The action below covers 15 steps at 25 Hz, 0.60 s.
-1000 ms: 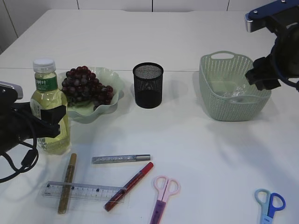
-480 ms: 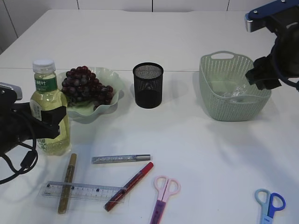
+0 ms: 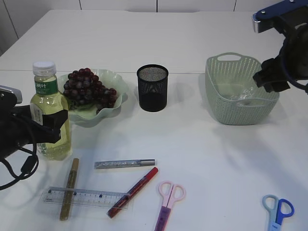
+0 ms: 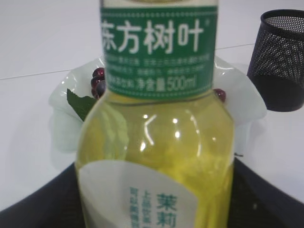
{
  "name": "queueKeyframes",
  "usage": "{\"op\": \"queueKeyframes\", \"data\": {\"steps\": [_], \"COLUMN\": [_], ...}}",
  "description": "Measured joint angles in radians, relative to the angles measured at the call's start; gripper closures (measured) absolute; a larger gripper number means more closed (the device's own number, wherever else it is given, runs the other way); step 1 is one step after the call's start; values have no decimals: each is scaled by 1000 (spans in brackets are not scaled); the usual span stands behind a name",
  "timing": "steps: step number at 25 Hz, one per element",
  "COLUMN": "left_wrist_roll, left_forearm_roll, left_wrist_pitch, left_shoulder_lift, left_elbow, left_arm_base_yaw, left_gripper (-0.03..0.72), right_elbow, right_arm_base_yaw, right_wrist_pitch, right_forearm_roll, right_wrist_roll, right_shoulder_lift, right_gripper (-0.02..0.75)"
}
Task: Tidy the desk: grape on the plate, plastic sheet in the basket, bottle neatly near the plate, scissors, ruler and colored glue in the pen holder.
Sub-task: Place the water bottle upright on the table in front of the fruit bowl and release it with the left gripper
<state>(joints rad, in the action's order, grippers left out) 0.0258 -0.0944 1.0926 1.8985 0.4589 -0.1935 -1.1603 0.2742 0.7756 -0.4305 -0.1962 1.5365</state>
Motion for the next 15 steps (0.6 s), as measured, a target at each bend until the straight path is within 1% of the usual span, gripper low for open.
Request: {"op": "queueKeyframes", "data": {"steps": [7,15], "left_wrist_roll": [-6,-6], "left_forearm_roll": [10,18], "left_wrist_pitch": [4,4], "left_shoulder_lift": [0,0], "left_elbow": [-4,-4], "left_arm_base_yaw": [0,0], "left_gripper": [134,160], "right_elbow": [0,0], "right_arm_base_yaw": [0,0], "right_wrist_pitch": [-2,-2], "right_forearm_roll": [-14,-18], "right_wrist_roll": [0,0], "right_shoulder_lift": [0,0], "right_gripper": [242,244]}}
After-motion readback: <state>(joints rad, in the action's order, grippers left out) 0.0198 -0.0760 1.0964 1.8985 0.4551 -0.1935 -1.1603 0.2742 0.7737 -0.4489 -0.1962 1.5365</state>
